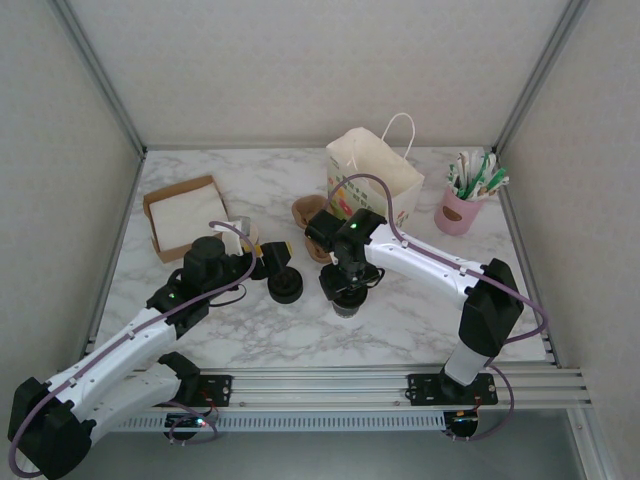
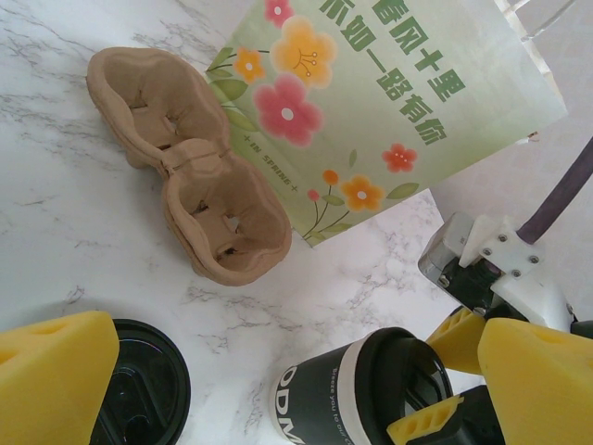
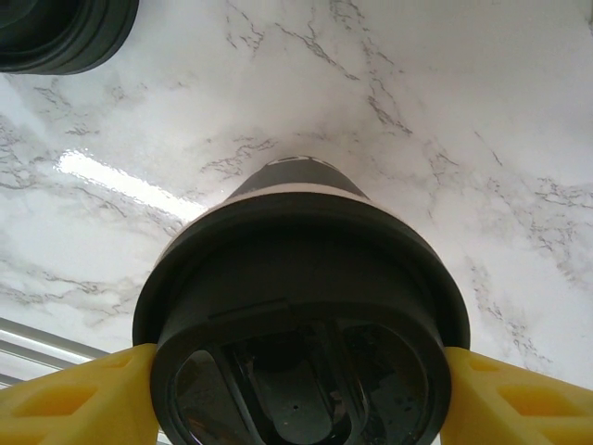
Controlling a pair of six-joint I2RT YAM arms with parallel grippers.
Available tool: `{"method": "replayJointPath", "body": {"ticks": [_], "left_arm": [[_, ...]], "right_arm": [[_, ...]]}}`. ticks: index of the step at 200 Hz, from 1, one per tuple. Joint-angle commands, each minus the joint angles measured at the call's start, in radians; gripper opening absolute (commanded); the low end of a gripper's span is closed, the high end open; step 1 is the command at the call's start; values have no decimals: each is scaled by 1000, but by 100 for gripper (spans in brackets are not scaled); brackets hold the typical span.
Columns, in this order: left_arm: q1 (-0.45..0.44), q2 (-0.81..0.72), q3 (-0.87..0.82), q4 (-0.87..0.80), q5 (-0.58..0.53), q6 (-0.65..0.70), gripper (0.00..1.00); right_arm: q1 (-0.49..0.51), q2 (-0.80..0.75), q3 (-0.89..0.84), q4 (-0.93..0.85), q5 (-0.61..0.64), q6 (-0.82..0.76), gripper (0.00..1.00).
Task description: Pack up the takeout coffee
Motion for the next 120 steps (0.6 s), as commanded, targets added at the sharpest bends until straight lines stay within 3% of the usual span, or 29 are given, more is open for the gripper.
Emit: {"method": "replayJointPath", "body": {"ticks": [1,120], "left_arm": [[-6,-8,-14,38,-10,4,100],[-7,-3,-12,41,-7,-1,100]], "right_arm": [[-6,-15,-18,8,-7,12,70],[-6,-42,-16,-17,26,28,70]]}}
